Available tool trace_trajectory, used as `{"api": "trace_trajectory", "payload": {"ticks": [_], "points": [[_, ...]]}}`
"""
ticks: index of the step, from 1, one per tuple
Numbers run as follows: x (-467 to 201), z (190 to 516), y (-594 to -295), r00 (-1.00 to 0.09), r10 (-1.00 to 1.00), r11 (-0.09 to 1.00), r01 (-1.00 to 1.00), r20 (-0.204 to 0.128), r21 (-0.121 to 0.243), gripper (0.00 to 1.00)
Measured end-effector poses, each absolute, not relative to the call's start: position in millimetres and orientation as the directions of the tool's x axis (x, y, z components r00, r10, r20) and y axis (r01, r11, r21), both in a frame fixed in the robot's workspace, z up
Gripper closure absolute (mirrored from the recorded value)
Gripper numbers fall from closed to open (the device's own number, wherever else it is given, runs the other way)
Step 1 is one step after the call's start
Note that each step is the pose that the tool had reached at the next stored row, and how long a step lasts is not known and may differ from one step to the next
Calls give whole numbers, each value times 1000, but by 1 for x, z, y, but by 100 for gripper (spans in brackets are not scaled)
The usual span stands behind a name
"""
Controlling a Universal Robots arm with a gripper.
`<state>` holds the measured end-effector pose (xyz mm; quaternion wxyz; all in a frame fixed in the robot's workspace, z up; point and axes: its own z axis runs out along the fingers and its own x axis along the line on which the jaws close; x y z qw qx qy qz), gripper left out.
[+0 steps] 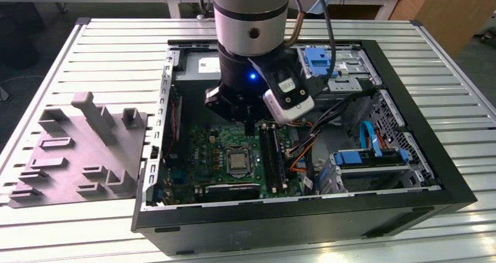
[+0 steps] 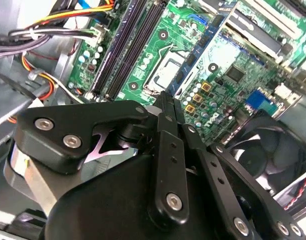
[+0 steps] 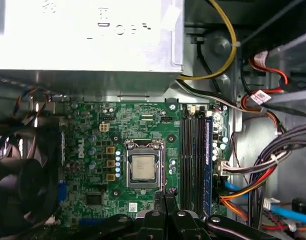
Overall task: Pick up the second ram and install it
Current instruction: 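Insert the second ram into the second slot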
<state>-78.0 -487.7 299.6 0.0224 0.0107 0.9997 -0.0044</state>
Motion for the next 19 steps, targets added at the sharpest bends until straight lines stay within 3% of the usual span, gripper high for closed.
{"api": "trace_trajectory", "payload": {"ticks": [19], "points": [[-63,297,-486,-999,31,999,32,-45,-7,88]]}}
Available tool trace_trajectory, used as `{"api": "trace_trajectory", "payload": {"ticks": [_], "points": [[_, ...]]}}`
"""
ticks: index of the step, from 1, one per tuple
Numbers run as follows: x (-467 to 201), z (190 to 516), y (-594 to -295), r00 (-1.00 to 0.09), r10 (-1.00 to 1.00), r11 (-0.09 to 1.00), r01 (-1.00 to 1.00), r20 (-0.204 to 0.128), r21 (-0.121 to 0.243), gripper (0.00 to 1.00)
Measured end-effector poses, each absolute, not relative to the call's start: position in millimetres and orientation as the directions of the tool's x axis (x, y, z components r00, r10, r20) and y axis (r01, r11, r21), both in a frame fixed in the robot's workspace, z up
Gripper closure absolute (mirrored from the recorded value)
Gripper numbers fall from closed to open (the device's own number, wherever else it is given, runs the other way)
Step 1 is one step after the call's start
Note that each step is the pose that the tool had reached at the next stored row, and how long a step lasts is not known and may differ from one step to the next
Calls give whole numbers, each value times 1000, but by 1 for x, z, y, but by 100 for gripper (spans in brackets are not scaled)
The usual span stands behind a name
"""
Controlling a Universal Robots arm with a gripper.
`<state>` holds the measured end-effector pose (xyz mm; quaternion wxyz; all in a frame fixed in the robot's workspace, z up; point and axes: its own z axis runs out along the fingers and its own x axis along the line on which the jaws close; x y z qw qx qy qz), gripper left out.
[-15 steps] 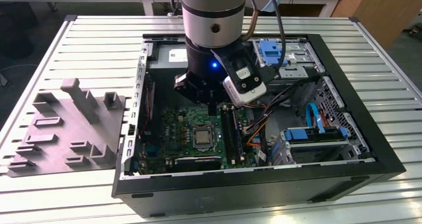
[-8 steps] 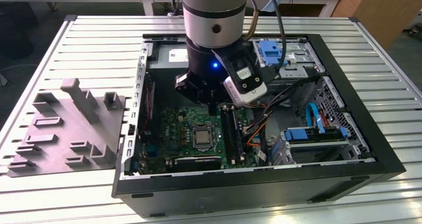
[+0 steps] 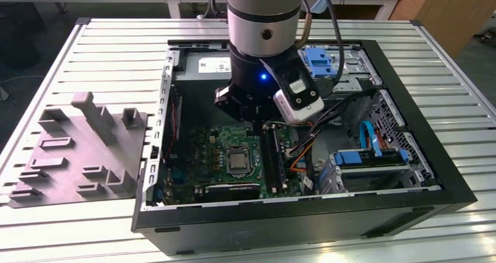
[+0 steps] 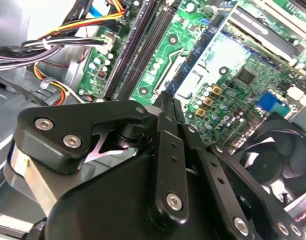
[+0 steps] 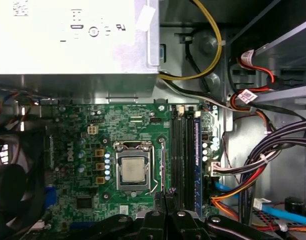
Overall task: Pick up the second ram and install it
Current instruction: 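Insert the second ram into the second slot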
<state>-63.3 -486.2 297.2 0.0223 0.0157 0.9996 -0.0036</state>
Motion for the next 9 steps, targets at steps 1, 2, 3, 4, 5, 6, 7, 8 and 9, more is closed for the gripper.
{"api": "trace_trajectory", "payload": {"ticks": [1,2,3,4,5,6,7,8,9], "points": [[-62,297,-486,-999,31,999,31,-45,-7,88],[-61,297,-486,-999,31,999,32,-45,-6,88],[-60,296,-486,-999,31,999,31,-45,-6,88],[-59,296,-486,-999,31,999,31,-45,-6,88],[-59,296,-485,-999,30,1000,31,-45,-6,88],[-58,295,-485,-999,29,1000,30,-45,-6,88],[-58,294,-485,-999,28,1000,28,-45,-6,88],[-58,294,-485,-999,26,1000,26,-45,-6,88],[-57,293,-485,-999,24,1000,24,-45,-6,88]]}}
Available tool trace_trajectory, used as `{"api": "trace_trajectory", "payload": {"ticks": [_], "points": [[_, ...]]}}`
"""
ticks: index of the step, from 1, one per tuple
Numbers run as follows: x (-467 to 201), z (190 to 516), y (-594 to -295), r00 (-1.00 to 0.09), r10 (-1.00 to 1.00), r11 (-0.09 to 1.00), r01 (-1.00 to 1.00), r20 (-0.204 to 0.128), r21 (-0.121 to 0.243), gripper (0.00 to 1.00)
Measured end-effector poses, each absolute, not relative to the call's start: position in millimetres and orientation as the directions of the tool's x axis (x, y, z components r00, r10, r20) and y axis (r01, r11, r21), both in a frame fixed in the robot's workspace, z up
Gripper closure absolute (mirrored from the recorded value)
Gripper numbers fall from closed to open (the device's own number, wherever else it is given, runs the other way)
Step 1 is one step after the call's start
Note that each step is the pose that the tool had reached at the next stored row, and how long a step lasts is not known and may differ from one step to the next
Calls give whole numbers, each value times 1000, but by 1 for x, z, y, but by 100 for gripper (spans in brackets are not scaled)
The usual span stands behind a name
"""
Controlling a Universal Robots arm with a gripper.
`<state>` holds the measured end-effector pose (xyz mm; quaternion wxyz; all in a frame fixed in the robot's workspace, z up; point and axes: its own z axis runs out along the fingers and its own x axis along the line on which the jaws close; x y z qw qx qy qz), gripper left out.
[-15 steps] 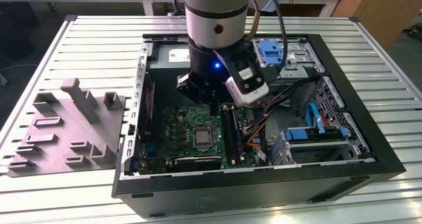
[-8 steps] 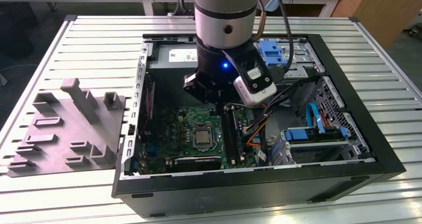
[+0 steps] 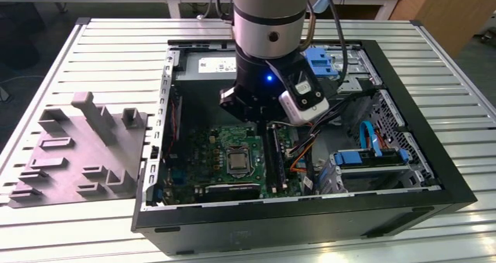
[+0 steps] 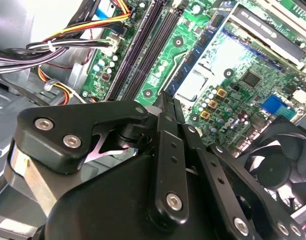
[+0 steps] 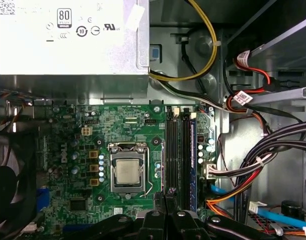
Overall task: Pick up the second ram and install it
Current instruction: 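Insert the second ram into the second slot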
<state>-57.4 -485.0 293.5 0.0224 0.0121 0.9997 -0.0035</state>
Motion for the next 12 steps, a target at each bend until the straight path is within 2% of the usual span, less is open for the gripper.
{"api": "trace_trajectory", "payload": {"ticks": [12], "points": [[-56,289,-485,-999,-12,1000,-11,-45,-6,88]]}}
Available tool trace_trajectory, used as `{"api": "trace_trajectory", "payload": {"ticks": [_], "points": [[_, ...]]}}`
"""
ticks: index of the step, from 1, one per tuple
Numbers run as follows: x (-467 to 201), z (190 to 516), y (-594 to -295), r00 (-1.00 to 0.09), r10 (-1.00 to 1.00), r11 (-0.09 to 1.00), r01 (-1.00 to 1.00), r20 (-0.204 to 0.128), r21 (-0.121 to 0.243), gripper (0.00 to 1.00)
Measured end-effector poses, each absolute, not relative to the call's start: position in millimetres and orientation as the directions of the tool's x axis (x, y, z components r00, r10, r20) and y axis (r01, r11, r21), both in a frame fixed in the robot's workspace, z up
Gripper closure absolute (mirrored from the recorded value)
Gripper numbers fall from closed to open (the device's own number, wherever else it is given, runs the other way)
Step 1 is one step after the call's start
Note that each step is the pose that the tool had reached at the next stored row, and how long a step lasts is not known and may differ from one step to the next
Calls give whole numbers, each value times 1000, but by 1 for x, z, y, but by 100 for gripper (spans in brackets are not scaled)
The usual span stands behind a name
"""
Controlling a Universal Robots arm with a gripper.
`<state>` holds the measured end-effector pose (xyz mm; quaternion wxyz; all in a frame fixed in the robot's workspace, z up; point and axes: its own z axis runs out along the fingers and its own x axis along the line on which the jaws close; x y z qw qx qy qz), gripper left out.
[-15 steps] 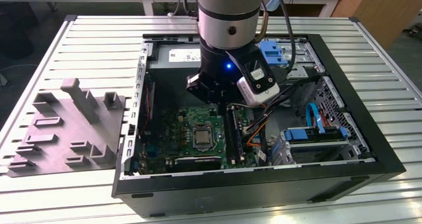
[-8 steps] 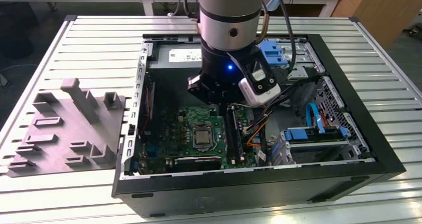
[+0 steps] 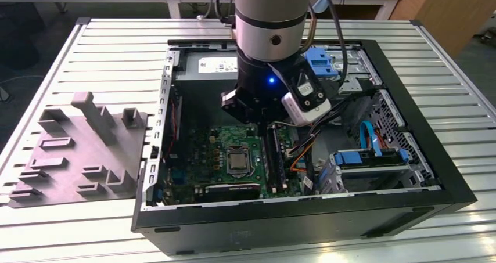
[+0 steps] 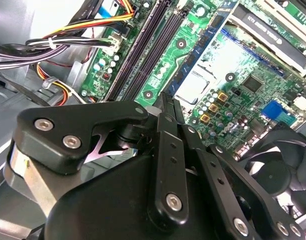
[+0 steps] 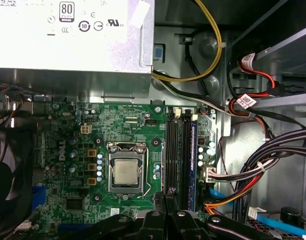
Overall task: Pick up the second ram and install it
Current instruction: 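Insert the second ram into the second slot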
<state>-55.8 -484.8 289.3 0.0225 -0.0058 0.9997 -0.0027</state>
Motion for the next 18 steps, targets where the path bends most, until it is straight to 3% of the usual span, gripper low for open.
{"api": "trace_trajectory", "payload": {"ticks": [18], "points": [[-41,270,-485,-999,-12,1000,-12,-45,1,88]]}}
